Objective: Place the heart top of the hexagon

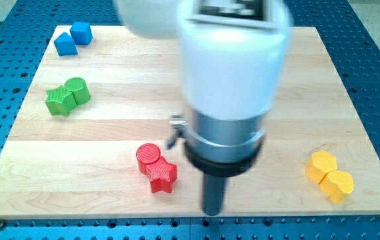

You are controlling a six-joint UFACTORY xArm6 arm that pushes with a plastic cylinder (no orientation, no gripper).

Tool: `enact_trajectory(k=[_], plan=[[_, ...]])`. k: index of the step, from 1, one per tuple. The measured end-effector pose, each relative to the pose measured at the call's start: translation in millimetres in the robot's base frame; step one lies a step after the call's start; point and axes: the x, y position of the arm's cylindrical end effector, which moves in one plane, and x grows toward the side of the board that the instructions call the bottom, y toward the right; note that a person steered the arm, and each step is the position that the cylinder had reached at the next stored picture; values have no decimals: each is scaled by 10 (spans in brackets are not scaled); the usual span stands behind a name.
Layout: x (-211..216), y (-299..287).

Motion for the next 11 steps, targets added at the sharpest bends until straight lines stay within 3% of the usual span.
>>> enact_trajectory(k=[2,4,6,8,9,11], plan=[[-6,1478],[-84,2127],[-934,1770],[-1311,2343],[-1507,2167],[-1378,2059]])
